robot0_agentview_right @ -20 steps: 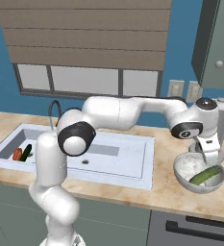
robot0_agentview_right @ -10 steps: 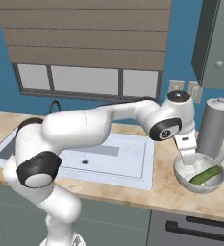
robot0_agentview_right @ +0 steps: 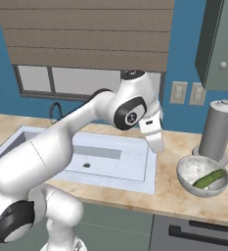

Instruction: Pick the cucumbers from the sink and place them in one bowl. Place the sweet potato in the other bowl. Then turn off the sink faucet.

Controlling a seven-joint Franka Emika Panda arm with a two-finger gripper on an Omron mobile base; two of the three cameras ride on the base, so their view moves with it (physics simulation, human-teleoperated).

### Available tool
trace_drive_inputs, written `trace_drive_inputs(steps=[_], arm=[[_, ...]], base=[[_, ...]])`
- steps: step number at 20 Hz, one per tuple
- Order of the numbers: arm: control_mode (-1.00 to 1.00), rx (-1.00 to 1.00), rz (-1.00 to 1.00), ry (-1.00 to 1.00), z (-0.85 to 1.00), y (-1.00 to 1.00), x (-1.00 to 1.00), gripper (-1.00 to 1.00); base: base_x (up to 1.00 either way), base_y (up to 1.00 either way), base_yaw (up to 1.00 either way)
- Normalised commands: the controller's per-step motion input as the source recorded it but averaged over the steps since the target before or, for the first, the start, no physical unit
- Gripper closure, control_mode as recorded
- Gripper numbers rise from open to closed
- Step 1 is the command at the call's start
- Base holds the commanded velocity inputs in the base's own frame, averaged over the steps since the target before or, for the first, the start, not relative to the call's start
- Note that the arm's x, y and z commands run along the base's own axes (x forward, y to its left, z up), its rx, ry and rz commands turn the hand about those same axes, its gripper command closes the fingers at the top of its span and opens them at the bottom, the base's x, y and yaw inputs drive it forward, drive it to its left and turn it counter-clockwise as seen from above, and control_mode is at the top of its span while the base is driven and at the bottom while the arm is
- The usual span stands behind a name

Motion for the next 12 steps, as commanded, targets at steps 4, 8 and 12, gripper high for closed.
trace_drive_inputs(steps=[4,8,12], arm=[[-1.0,0.01,0.06,0.23,0.57,0.68,-0.47,-1.0],[-1.0,0.02,0.28,0.21,0.23,0.64,-0.58,-1.0],[-1.0,0.05,0.4,0.16,0.0,0.67,-0.52,-1.0]], base=[[0.0,0.0,0.0],[0.0,0.0,0.0],[0.0,0.0,0.0]])
